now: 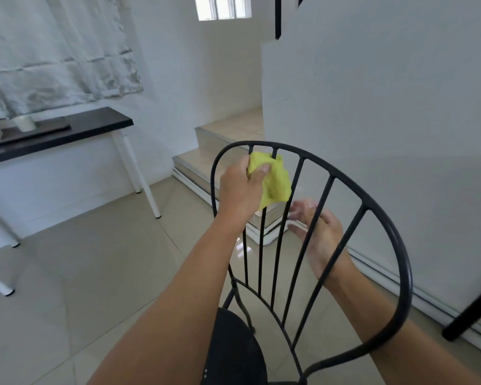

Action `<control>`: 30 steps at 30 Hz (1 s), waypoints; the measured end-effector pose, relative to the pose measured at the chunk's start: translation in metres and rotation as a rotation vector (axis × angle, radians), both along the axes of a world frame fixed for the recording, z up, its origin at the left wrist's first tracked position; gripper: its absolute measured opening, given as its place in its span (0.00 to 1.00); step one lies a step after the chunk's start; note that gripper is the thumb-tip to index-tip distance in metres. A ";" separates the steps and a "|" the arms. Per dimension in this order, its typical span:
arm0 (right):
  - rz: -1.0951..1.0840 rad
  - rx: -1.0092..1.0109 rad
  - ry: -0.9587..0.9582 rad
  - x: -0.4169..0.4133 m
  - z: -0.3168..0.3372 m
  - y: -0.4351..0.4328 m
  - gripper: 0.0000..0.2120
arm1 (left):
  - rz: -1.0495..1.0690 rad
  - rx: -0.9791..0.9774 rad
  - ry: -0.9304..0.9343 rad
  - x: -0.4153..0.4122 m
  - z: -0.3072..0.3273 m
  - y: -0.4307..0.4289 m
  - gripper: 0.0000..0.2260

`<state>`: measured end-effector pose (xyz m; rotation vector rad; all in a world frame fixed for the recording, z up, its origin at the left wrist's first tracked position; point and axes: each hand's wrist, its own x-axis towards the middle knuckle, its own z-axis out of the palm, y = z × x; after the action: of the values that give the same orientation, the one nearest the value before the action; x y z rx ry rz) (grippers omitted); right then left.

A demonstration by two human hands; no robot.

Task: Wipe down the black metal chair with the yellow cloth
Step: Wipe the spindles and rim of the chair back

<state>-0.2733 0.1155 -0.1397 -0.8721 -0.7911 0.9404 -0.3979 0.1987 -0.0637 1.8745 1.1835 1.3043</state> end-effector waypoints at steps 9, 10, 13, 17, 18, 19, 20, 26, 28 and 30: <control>0.263 0.024 0.138 -0.001 -0.005 -0.035 0.18 | -0.064 0.006 -0.144 -0.015 -0.011 -0.042 0.05; 0.267 0.025 0.149 -0.002 -0.005 -0.034 0.18 | -0.078 0.013 -0.106 -0.010 -0.013 -0.044 0.05; 0.267 0.044 0.186 -0.004 -0.007 -0.034 0.17 | -0.137 0.045 0.052 0.010 -0.011 -0.047 0.07; 0.235 0.043 0.179 -0.007 -0.007 -0.034 0.18 | -0.186 0.059 0.095 0.032 -0.007 -0.041 0.07; 0.224 0.043 0.177 -0.008 -0.007 -0.033 0.18 | -0.196 0.072 0.097 0.032 -0.009 -0.038 0.07; 0.216 0.041 0.175 -0.008 -0.008 -0.033 0.18 | -0.210 0.080 0.096 0.032 -0.015 -0.036 0.07; 0.213 0.041 0.171 -0.007 -0.009 -0.032 0.18 | -0.222 0.083 0.093 0.030 -0.024 -0.035 0.08; 0.197 0.054 0.143 -0.008 -0.011 -0.031 0.20 | -0.255 0.015 0.109 0.003 -0.125 -0.049 0.04; 0.192 0.046 0.147 -0.010 -0.011 -0.031 0.20 | -0.252 -0.097 0.175 -0.007 -0.171 -0.060 0.05; 0.192 0.043 0.153 -0.011 -0.010 -0.031 0.20 | -0.238 -0.228 0.267 -0.015 -0.212 -0.069 0.06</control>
<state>-0.2842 0.0842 -0.1500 -0.6863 -0.7694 1.1413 -0.4125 0.1300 -0.2754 1.9888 1.1417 0.7760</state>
